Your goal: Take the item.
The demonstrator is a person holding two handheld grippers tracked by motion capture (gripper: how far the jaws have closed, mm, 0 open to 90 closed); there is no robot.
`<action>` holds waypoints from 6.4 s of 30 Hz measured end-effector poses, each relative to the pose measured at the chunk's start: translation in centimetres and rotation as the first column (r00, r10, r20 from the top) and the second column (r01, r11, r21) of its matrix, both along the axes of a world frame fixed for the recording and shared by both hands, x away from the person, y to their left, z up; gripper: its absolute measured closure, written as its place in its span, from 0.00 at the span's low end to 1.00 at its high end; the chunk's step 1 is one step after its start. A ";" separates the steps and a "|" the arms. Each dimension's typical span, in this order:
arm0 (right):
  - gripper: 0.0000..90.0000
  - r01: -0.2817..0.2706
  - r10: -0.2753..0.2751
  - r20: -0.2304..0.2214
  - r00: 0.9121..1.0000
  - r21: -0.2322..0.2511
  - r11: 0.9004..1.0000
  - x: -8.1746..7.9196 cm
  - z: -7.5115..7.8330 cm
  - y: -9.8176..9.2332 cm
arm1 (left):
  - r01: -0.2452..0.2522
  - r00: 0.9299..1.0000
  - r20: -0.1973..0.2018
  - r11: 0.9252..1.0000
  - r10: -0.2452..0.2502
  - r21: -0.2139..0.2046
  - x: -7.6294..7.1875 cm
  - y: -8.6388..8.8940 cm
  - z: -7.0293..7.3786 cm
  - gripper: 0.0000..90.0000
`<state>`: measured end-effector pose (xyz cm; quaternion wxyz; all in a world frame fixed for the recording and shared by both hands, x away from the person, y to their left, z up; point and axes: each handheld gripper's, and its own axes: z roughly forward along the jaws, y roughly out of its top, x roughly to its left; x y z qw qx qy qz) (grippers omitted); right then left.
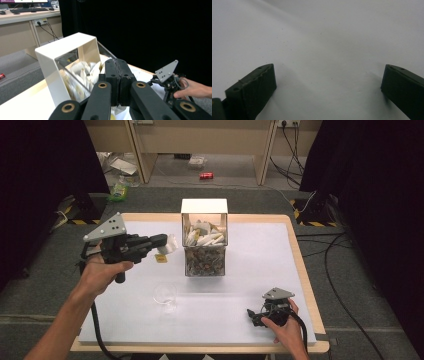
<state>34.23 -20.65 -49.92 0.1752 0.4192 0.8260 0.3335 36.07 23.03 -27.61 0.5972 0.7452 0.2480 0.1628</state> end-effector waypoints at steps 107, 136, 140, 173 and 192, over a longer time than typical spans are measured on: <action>0.00 0.002 -0.002 0.002 1.000 0.003 1.000 0.0 0.0 0.0 | -0.134 0.970 -0.206 0.991 0.128 -0.013 -2.9 2.2 -15.2 0.66; 0.00 0.002 -0.002 0.003 1.000 0.001 1.000 0.0 0.0 0.0 | -0.278 0.936 -0.216 0.960 0.279 0.036 -2.9 6.1 -15.9 0.21; 0.00 0.002 -0.002 0.003 1.000 0.002 1.000 0.0 0.0 0.0 | -0.287 0.932 -0.220 0.957 0.289 0.044 -3.0 6.5 -16.3 0.21; 0.00 0.002 -0.002 0.004 1.000 0.000 1.000 0.0 0.0 0.0 | -0.329 0.903 -0.255 0.938 0.346 0.110 -4.5 9.0 -19.9 0.22; 0.00 0.002 -0.002 0.004 1.000 0.001 1.000 0.0 0.0 0.0 | -0.297 0.895 -0.274 0.929 0.351 0.220 -5.9 9.3 -21.9 0.22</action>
